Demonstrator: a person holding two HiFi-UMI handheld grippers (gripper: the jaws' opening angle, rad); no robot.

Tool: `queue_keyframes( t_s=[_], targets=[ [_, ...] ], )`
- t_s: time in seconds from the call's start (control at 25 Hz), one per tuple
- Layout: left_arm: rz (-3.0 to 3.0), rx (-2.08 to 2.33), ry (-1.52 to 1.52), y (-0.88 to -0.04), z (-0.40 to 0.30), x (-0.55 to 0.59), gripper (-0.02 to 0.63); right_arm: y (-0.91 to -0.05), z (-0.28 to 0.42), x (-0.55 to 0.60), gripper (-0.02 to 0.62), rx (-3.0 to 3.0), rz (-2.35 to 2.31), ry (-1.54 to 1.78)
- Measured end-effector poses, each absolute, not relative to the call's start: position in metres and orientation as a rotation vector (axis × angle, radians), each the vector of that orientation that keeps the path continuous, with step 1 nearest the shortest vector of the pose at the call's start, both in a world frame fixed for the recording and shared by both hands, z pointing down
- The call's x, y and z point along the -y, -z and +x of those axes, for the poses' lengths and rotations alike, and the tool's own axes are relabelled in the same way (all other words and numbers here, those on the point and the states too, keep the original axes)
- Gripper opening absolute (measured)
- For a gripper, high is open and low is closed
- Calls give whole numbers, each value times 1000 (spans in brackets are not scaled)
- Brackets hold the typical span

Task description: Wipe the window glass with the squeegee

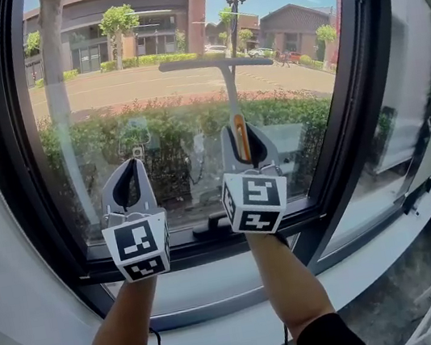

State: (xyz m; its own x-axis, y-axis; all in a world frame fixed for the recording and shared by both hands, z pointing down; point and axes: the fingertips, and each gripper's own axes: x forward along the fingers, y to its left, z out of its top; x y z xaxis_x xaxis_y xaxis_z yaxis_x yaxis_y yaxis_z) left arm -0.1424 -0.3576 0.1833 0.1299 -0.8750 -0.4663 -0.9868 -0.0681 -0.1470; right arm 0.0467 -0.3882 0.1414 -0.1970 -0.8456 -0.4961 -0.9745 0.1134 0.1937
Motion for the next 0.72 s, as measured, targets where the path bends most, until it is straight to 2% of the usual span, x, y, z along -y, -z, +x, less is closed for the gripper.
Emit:
queue_keyframes(
  t_s=[0.72],
  targets=[
    [-2057,-1842,-302,-229,-134,366,3,-198,59,384,118,-2175,-1842,-676]
  ],
)
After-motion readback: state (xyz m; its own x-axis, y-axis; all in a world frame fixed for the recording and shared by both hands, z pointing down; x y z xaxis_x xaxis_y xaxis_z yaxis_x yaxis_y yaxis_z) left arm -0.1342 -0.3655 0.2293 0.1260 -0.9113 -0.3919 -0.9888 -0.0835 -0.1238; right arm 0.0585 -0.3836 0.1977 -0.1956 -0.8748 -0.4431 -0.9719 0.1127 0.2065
